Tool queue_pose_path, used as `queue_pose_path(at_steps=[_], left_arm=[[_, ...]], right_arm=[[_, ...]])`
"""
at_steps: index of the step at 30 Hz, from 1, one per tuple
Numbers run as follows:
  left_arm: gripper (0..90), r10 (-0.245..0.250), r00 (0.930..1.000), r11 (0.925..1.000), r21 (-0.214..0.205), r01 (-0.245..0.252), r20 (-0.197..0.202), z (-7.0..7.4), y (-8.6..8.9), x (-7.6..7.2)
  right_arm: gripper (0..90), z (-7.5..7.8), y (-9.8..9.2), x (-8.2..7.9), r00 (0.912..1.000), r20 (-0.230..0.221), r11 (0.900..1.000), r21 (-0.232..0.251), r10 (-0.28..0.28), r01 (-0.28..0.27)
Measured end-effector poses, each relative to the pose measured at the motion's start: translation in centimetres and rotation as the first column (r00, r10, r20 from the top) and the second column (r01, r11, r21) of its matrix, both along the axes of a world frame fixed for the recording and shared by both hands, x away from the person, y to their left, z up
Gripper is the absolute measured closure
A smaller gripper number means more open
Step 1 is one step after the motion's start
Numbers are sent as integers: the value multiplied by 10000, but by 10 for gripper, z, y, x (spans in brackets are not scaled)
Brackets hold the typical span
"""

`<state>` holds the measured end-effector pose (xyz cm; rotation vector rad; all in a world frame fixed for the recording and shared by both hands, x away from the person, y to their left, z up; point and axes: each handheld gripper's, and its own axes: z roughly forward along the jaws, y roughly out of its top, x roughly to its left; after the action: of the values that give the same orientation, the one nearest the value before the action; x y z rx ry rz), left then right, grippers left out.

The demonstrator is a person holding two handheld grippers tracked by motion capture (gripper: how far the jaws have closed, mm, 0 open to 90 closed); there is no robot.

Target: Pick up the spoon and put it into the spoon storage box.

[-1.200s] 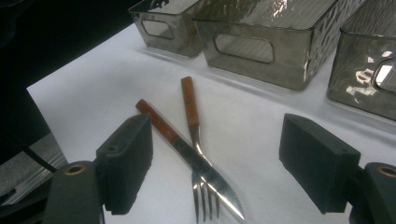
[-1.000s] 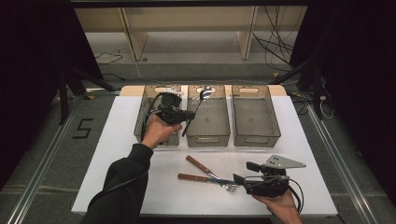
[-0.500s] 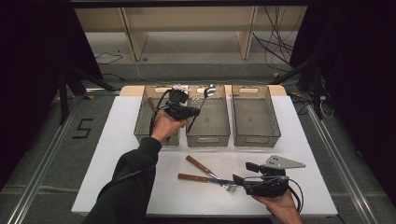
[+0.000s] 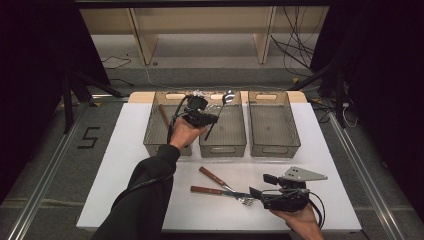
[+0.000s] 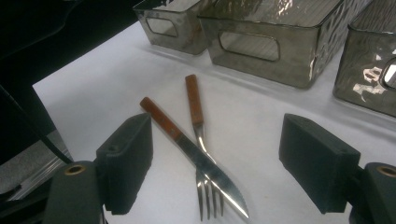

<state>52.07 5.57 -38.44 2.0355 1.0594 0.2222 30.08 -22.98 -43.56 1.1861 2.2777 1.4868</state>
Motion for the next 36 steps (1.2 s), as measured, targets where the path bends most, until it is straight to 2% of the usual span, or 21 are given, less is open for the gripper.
queue_pose_path(at_steps=[4, 14, 16, 19, 20, 22, 26, 30, 36], left_arm=[[837, 68, 10000, 10000, -4, -68, -55, -4, 0, 0], [836, 189, 9994, 9993, 315, -180, -278, -15, -4, 2], [832, 183, 9993, 9989, 437, -168, -339, -16, -5, 2], [820, 195, 9991, 9990, 405, -180, -370, -16, -6, 2], [798, 221, 9991, 9993, 297, -210, -368, -16, -6, 2], [687, 287, 9986, 9995, 175, -279, -440, -15, -5, 2], [539, 74, 9987, 9997, 225, -63, -502, -10, -3, -1], [429, 48, 9993, 10000, 10, -47, -380, -2, 4, -8], [338, -155, 9999, 9993, -345, 153, -35, 10, 17, -24]], right_arm=[[267, 0, 1, 0, 10000, -3, 10000, 0, 26, -26], [267, 0, 1, -1, 10000, 3, 10000, -18, 47, -47], [267, 0, 1, -1, 10000, 12, 10000, 3, 51, -51], [268, 0, 1, -1, 10000, -7, 10000, 20, 42, -42], [267, 0, 1, -1, 10000, -8, 10000, 14, 45, -45], [268, 0, 1, -1, 10000, 5, 10000, 10, 57, -57], [267, -1, 1, 0, 10000, -10, 10000, -6, 50, -50], [268, -1, 2, 0, 10000, -18, 10000, 3, 46, -46], [268, -1, 3, 0, 10000, -27, 10000, -1, 58, -58]])
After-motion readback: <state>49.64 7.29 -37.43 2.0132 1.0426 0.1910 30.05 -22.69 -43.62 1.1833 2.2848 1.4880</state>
